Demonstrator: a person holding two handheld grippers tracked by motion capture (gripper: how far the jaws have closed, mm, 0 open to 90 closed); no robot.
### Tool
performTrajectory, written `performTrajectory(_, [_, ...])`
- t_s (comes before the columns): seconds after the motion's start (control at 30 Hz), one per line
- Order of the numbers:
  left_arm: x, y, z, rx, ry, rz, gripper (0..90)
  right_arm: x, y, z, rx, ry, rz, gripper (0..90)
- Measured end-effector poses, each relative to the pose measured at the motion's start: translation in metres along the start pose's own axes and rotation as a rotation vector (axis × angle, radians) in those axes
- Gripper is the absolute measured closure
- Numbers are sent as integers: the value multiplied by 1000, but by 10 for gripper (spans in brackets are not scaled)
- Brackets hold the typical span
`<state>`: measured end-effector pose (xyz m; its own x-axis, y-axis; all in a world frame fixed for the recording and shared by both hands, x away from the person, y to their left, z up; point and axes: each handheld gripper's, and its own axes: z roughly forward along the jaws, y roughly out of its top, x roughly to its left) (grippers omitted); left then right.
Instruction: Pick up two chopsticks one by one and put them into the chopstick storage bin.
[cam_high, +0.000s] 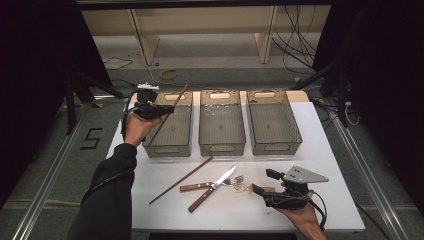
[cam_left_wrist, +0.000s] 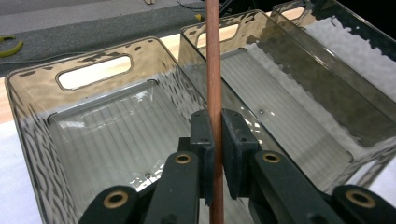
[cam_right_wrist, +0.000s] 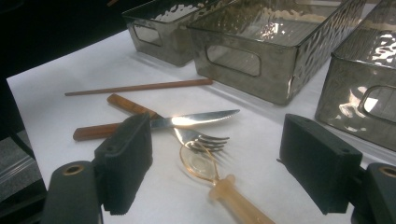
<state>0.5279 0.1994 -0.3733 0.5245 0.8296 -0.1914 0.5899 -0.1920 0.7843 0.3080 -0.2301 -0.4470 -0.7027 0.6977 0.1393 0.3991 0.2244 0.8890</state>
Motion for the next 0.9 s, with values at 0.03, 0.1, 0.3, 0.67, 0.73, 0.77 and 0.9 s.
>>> performTrajectory(0.03, [2,0,1,0,-1,-3,833,0,0,0,0,0,-1,261])
performTrajectory(0.1, [4,0,4,-6,-2,-6,833,0,0,1,1,2,0,261])
performTrajectory(0.3, [9,6,9,-17,3,-16,833,0,0,0,0,5,-3,261])
performTrajectory(0.67, [10,11,20,-20,25,14,833,0,0,0,0,9,-1,261])
performTrajectory(0.73, [11,11,21,-23,29,16,833,0,0,0,0,9,-2,261])
performTrajectory(0.77, [12,11,20,-27,32,12,833,0,0,0,0,9,-2,261])
performTrajectory(0.9, [17,10,19,-31,40,8,833,1,0,0,3,10,-5,261])
